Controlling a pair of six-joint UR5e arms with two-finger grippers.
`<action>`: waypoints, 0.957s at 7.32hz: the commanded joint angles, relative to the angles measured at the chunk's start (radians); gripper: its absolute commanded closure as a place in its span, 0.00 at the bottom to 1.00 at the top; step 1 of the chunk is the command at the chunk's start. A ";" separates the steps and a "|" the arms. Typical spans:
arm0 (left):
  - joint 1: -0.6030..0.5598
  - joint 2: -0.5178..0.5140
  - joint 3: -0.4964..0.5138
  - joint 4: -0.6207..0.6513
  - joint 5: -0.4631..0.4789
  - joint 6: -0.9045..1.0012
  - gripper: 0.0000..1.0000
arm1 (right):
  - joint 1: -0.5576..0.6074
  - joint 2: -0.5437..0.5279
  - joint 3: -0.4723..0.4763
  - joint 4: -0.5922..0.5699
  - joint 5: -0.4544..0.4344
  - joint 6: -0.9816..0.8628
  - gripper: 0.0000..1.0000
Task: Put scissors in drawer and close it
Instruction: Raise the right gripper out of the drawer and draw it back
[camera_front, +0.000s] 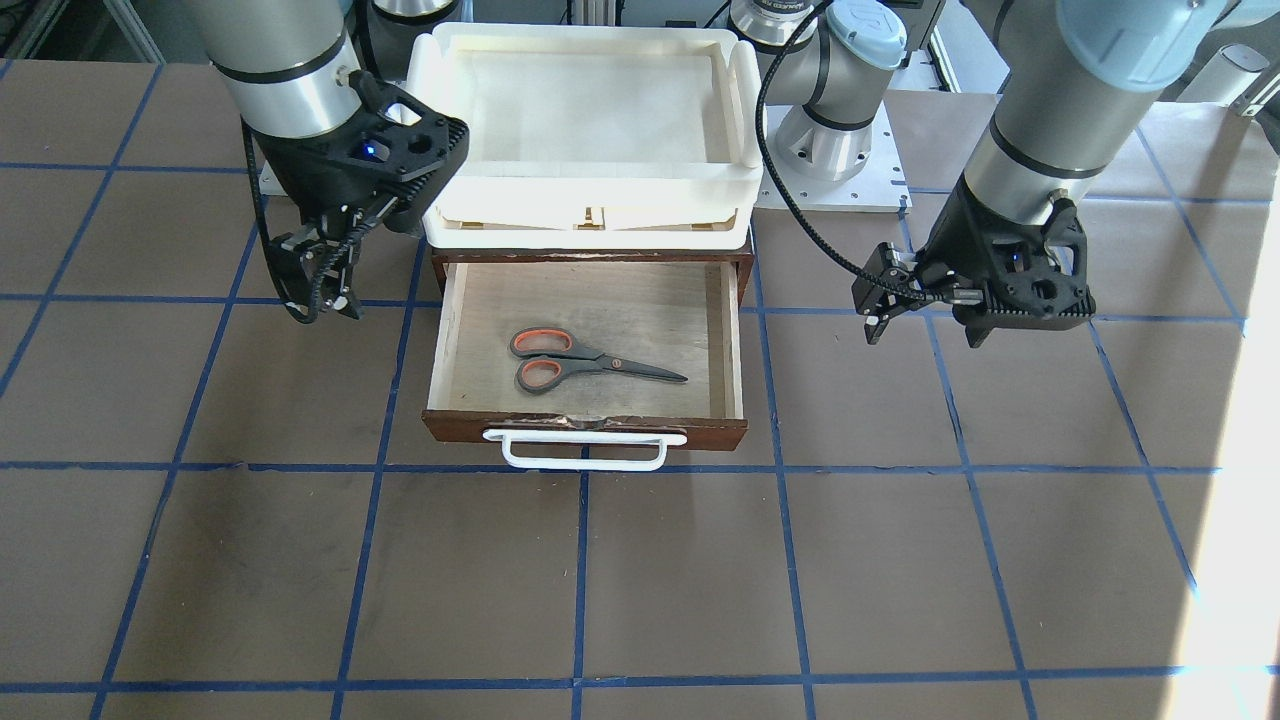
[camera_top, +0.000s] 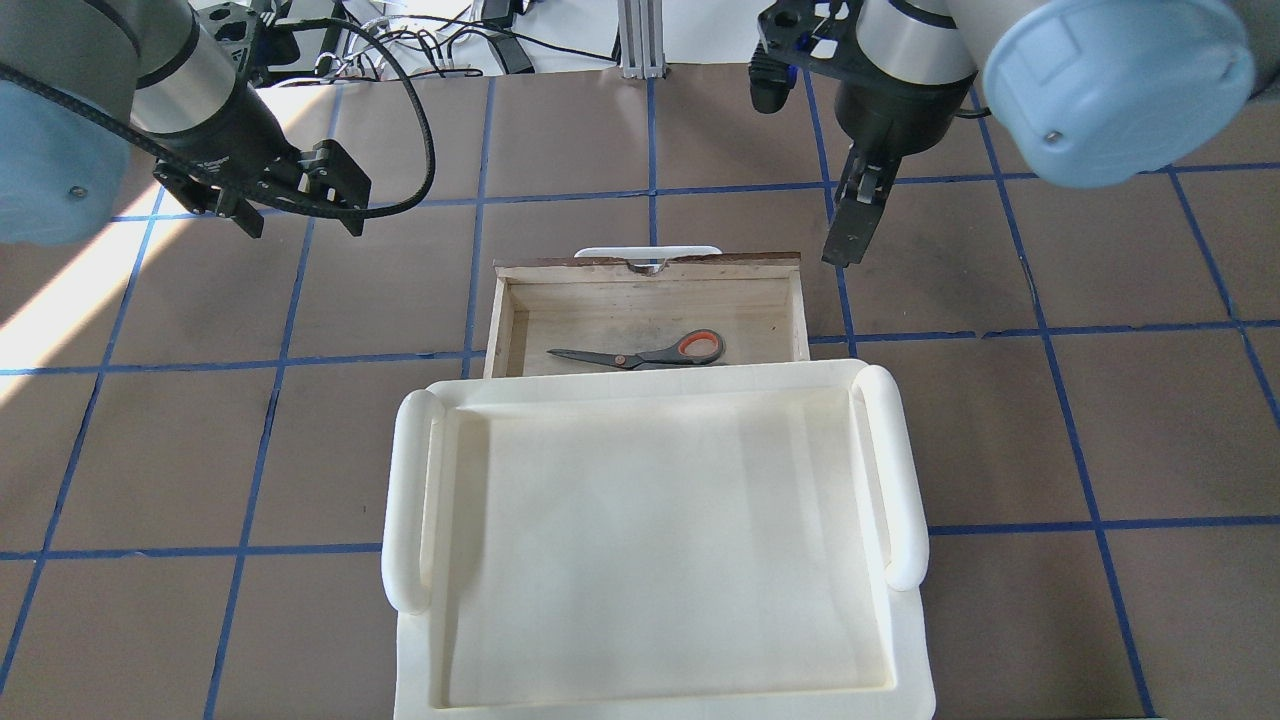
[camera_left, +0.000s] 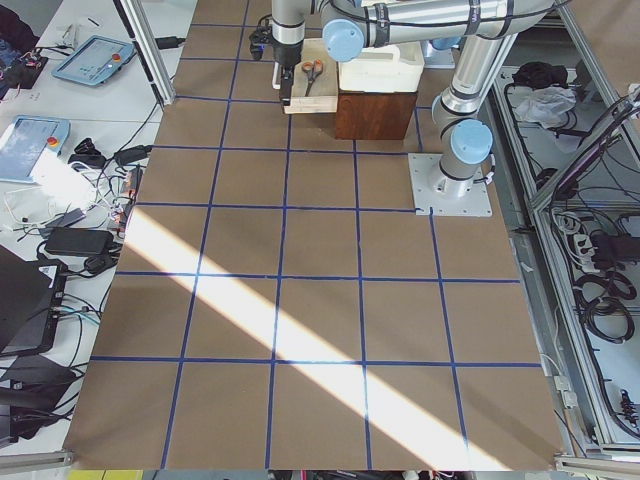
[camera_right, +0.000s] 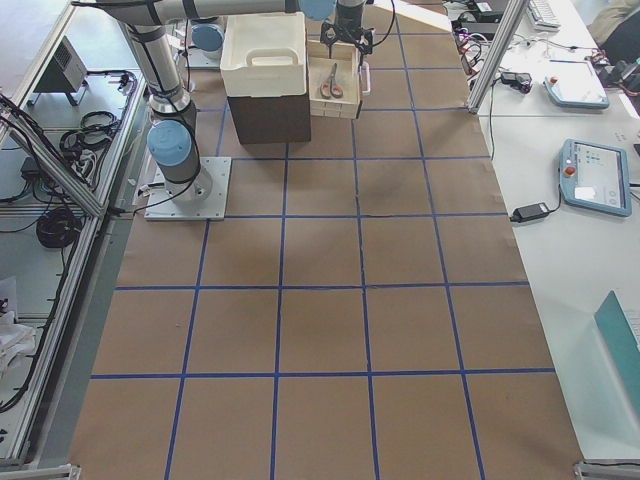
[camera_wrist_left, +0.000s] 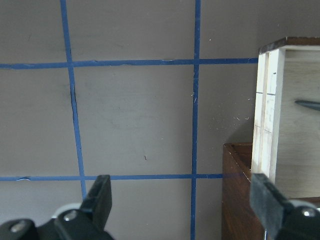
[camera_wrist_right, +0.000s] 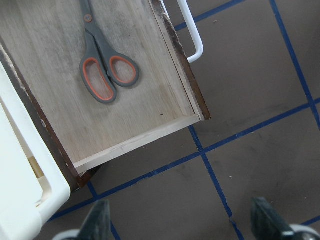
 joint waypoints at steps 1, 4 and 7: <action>-0.038 -0.085 0.089 0.031 -0.012 -0.069 0.00 | -0.036 -0.090 0.013 0.050 0.003 0.192 0.00; -0.133 -0.218 0.133 0.118 -0.049 -0.251 0.00 | -0.044 -0.091 0.010 0.055 0.004 0.691 0.00; -0.224 -0.346 0.171 0.231 -0.047 -0.527 0.00 | -0.041 -0.093 0.010 0.058 -0.041 1.044 0.00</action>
